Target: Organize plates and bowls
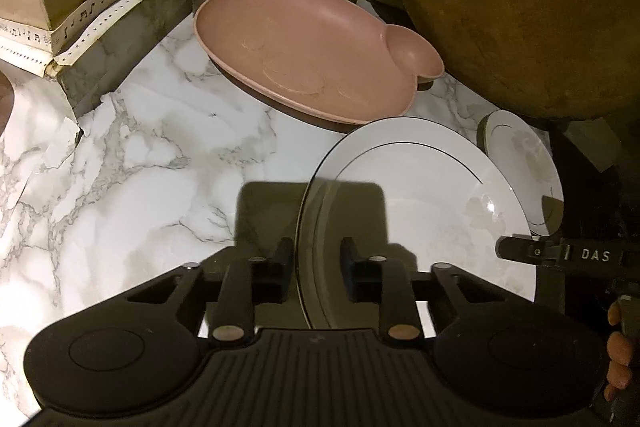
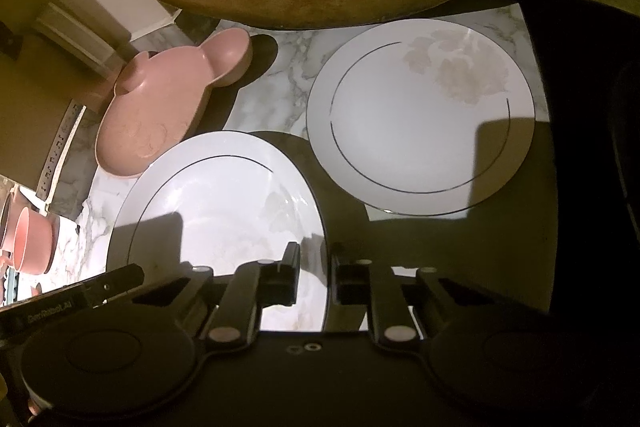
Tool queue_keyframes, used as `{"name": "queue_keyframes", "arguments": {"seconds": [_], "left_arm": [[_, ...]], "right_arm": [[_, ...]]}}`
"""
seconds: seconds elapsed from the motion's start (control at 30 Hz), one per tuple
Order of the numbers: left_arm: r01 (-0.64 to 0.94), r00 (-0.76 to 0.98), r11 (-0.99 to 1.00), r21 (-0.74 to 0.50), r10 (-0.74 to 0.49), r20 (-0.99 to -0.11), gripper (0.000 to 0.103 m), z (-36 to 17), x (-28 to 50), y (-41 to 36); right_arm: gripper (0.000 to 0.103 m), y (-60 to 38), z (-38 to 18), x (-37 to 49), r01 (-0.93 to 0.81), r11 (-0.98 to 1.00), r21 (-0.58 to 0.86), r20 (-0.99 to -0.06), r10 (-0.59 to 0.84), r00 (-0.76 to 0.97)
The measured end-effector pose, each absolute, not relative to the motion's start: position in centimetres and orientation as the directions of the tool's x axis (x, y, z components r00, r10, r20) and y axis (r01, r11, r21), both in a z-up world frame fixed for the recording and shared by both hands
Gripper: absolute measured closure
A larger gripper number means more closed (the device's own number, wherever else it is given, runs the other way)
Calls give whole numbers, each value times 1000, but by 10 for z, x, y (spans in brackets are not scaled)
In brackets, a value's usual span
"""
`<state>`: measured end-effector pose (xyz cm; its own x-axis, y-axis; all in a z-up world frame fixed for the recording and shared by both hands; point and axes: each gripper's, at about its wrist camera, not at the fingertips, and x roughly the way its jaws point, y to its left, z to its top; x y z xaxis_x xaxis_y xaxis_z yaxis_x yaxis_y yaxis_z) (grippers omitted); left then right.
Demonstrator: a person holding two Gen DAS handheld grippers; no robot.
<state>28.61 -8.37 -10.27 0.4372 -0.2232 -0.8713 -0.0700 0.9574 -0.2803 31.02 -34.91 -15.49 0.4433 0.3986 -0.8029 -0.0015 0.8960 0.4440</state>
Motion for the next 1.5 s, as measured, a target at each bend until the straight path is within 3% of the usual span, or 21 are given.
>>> {"name": "queue_keyframes", "arguments": {"seconds": [0.13,1.5], "left_arm": [[-74,438,959,-273,-214,-873,87,-103,284,-82],[-33,403,967,-253,-219,-888,87,-96,191,-42]], "right_arm": [[94,-351,-156,309,10,896,444,-804,393,446],[94,-307,-160,208,9,911,413,-830,372,415]]}}
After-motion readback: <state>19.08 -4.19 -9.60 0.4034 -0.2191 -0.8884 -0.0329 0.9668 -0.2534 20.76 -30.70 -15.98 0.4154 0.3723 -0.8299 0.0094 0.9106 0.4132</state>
